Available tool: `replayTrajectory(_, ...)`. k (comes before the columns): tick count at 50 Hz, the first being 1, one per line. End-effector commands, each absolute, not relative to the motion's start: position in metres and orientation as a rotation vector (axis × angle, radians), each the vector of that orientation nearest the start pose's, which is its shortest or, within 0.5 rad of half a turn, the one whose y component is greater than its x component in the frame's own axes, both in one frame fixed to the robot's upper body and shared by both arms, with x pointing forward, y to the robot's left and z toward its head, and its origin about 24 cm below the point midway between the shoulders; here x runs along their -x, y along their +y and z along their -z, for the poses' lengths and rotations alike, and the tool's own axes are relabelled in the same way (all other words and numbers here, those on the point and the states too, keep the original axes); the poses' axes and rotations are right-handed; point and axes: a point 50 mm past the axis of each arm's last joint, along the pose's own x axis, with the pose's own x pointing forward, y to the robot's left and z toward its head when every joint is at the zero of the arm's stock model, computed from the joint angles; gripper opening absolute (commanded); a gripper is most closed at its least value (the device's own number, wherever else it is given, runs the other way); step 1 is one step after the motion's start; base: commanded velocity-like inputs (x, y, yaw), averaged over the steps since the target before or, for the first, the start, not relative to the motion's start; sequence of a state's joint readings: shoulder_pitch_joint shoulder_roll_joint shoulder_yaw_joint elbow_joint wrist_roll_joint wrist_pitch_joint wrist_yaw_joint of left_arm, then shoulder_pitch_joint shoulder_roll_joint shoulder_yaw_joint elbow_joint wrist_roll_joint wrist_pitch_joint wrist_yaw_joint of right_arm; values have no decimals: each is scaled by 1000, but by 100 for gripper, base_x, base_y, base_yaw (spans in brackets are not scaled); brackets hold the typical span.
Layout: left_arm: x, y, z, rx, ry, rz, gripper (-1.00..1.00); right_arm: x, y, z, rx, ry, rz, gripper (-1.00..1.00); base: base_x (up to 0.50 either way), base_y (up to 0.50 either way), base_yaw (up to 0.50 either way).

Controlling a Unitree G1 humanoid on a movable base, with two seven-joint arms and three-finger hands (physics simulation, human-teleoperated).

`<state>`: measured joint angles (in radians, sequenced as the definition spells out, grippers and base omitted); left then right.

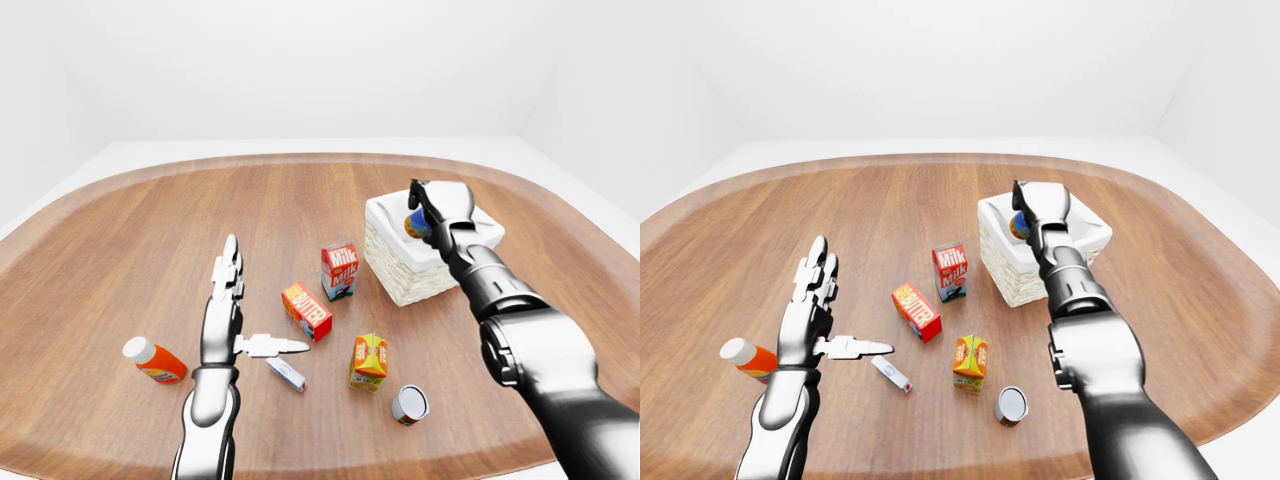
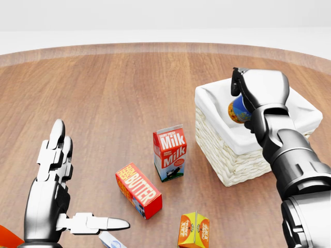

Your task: Pick up the alphabet soup and the tomato sauce, and put them in the basket.

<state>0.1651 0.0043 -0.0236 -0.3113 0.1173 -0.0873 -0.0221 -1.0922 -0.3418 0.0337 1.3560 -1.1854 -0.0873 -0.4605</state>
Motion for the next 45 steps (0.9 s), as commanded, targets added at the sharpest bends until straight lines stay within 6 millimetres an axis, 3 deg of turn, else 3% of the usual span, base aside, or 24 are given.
replayTrajectory(1,-220,153,-84,-122,-233,-4,100,-410,-206,-145,1492,-156,272,-100,0,0,0)
replayTrajectory(15,-220,153,-84,-123,-233,-3,100,-410,-205,-144,1497,-156,269,-100,0,0,0)
replayTrajectory(16,-220,153,-84,-123,-233,-3,100,-410,-205,-145,1496,-156,269,-86,0,0,0)
replayTrajectory(17,-220,153,-84,-123,-232,-3,100,-410,-205,-145,1496,-157,270,-30,0,0,0)
replayTrajectory(18,-220,153,-84,-123,-232,-3,100,-410,-205,-145,1498,-160,272,-3,0,0,0)
replayTrajectory(19,-220,152,-84,-123,-232,-3,100,-410,-205,-145,1497,-158,271,100,0,0,0)
replayTrajectory(45,-219,152,-85,-125,-235,-2,100,-410,-206,-147,1493,-160,277,100,0,0,0)
